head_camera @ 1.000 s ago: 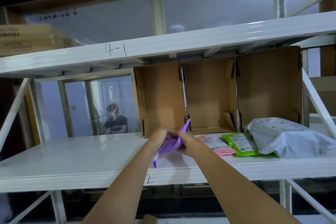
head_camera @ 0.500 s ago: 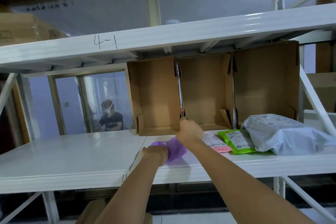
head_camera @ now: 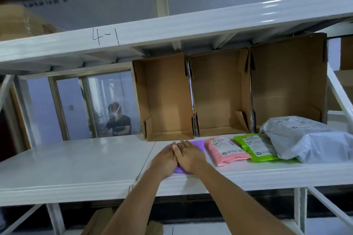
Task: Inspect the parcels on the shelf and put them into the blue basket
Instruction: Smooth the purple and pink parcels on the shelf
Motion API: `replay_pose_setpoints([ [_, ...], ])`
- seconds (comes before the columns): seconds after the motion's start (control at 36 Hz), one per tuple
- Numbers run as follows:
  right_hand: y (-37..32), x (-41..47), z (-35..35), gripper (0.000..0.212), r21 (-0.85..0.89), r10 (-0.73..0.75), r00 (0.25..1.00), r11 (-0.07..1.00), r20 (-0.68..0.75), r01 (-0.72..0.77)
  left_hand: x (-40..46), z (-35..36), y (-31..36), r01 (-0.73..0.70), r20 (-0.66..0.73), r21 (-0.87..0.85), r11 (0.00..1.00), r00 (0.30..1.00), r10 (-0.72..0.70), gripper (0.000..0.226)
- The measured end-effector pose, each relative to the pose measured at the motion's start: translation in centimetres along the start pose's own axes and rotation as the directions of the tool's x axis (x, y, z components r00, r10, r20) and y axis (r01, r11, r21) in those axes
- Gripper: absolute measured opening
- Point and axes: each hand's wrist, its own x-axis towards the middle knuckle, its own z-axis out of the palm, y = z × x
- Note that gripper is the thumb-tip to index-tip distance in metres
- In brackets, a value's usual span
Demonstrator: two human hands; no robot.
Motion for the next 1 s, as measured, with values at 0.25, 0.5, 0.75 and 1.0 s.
replay_pose_setpoints([
  [0.25,0.0,-0.3,-0.9,0.058,0.109,-0.050,0.989,0.993,0.136,0.036,0.2,0.2,-0.2,-0.002,0.125,0.013,1.000,0.992,0.001,0.056],
  [0.5,0.2,0.0,-0.7,0.062,0.111,-0.004,0.987,0.994,0.158,-0.014,0.4,-0.2,0.4,0.093,0.214,-0.072,0.993,0.974,-0.076,0.045],
  [0.75,0.1,0.7,-0.4,0.066,0.044,0.043,0.988,0.998,0.151,-0.050,0.5,-0.7,0.8,0.244,0.266,-0.232,0.942,0.947,-0.180,0.049],
  [1.0,0.1,0.6,-0.4,0.064,0.068,0.045,0.986,0.996,0.159,-0.056,0.5,-0.8,0.9,0.248,0.281,-0.216,0.944,0.942,-0.183,0.047],
])
